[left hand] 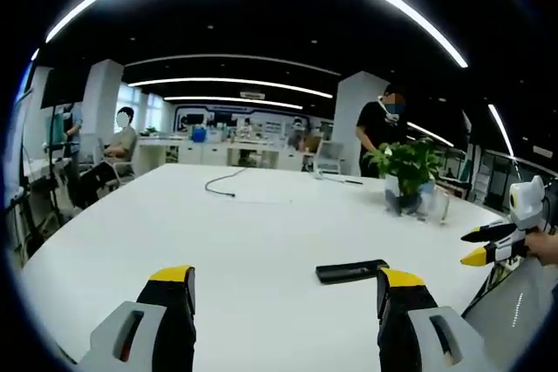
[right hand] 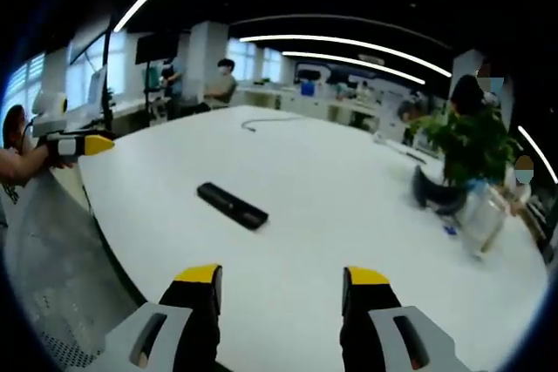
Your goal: Press the specified remote control buttons in sequence, fully releasing each button before pressing the next.
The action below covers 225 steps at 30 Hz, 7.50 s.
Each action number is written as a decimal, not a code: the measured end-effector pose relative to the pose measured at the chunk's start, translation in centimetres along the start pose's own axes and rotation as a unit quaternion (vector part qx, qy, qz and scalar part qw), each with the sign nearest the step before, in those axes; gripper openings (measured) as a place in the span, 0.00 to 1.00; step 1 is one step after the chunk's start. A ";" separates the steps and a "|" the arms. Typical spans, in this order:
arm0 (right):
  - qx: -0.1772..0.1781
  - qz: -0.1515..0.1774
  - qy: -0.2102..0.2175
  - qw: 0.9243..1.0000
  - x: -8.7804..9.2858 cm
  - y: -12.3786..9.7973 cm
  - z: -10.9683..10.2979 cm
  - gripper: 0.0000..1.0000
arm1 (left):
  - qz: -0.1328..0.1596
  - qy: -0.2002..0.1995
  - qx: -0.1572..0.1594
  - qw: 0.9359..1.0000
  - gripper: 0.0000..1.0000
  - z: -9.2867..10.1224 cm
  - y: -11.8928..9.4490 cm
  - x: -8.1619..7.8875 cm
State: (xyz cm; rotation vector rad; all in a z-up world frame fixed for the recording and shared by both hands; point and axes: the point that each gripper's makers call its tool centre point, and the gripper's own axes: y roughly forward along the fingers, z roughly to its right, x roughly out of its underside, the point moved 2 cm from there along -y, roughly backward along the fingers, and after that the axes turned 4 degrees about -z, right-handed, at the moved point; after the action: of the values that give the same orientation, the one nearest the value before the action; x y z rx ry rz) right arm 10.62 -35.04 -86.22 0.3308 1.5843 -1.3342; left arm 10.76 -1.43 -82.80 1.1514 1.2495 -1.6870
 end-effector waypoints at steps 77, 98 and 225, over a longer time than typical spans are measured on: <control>-0.018 0.023 0.028 0.999 -0.8 -0.3 -0.2 0.49 | -0.009 0.003 0.008 1.000 0.88 0.4 0.4 0.2; -0.054 0.027 0.022 0.998 -0.9 0.3 -0.5 0.50 | 0.050 -0.017 0.020 0.998 0.89 0.9 -0.3 -1.9; 0.032 0.005 0.086 0.996 0.8 -0.2 3.0 0.38 | -0.318 0.375 0.389 0.779 0.24 10.7 18.8 7.8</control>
State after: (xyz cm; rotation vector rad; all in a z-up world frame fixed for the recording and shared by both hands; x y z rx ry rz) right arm 11.58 -37.98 -86.44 0.5034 1.6825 -1.3811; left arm 22.82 -16.97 -94.63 2.2509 1.5572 -2.5059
